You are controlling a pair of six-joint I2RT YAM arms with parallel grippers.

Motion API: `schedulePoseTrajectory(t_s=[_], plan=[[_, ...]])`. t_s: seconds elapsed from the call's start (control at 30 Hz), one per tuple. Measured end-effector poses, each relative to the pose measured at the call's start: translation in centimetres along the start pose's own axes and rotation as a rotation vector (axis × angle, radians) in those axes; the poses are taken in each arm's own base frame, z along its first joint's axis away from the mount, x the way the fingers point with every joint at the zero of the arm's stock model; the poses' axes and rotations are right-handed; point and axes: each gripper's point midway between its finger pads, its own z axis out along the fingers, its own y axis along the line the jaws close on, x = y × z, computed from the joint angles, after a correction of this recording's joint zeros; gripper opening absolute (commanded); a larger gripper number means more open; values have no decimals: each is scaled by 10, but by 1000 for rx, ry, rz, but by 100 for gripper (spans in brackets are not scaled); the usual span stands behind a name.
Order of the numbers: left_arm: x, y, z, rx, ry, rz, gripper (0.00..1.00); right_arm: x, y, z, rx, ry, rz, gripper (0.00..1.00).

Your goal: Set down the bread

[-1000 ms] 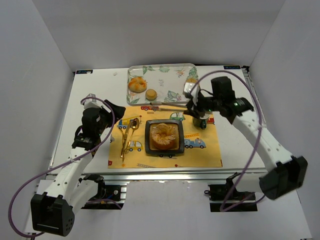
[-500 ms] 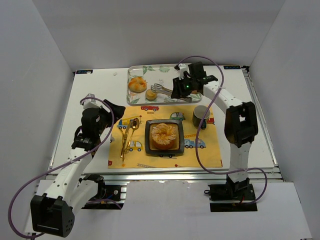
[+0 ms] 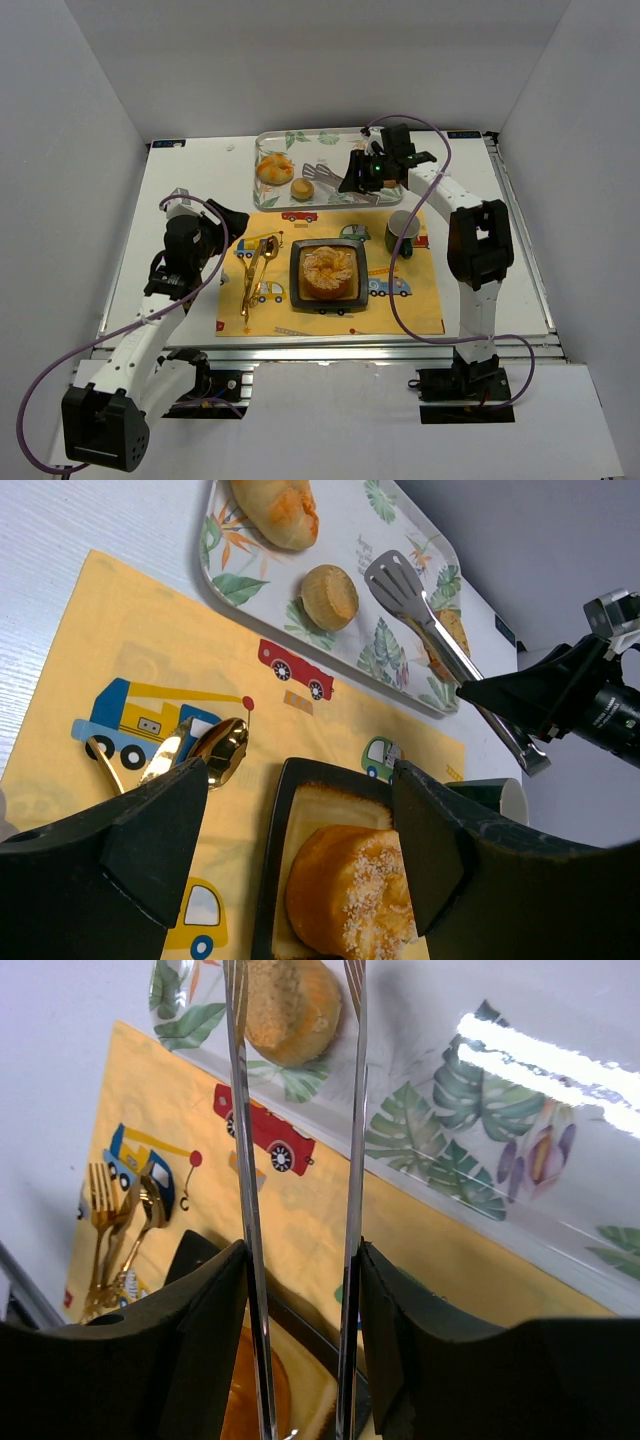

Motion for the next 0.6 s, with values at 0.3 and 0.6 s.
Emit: schedulePoseTrajectory(t_s=[0.3,0.6], plan=[[2,3,5,-25,19,1,83,14,-2,8,-21,29,97,53],[0,1,4,-21,15,1,83,30,-7,12,-31,58,154,53]])
